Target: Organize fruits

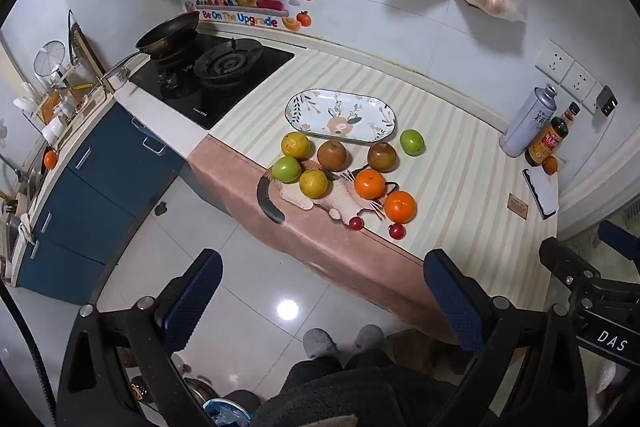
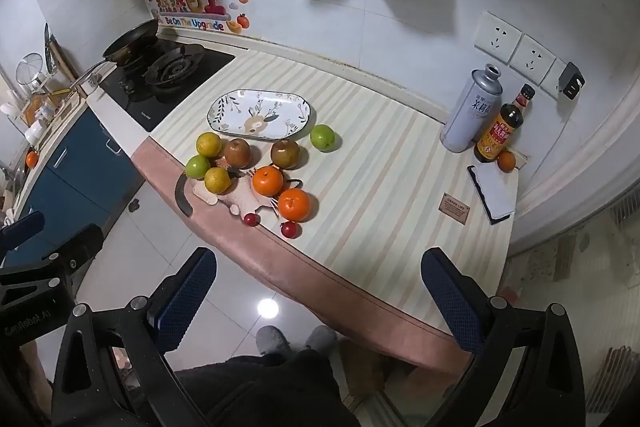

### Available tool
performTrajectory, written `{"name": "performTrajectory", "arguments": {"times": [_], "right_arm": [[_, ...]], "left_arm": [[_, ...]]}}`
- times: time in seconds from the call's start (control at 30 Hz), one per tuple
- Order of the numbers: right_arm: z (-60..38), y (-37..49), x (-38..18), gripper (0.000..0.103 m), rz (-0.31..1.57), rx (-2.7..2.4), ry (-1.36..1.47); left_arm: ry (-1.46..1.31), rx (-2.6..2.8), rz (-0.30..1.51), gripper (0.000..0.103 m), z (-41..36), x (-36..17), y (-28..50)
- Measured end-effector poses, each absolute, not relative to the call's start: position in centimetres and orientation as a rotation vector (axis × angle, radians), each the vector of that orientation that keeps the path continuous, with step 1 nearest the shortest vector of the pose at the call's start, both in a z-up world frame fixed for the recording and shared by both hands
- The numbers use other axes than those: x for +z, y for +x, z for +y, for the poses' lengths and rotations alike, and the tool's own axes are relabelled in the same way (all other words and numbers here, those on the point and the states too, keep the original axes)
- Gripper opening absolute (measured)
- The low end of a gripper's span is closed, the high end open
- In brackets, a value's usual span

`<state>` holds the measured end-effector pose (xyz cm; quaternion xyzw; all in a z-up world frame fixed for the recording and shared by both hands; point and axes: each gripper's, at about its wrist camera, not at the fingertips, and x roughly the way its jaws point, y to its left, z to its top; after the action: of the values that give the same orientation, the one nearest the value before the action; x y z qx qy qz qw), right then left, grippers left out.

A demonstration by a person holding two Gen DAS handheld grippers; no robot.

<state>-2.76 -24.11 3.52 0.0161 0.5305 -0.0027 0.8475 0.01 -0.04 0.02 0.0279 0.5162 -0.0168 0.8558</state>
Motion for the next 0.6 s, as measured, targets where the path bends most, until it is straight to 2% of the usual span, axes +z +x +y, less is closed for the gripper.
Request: {"name": "performTrajectory", "arguments": {"times": [0.6], "right_arm": [[-23.8, -3.2, 3.6, 0.103, 1.107, 0.003, 0.045]], "left_arm": [[0.046, -0.038, 1.071, 0.103, 0.3, 0.5, -0.2]]}}
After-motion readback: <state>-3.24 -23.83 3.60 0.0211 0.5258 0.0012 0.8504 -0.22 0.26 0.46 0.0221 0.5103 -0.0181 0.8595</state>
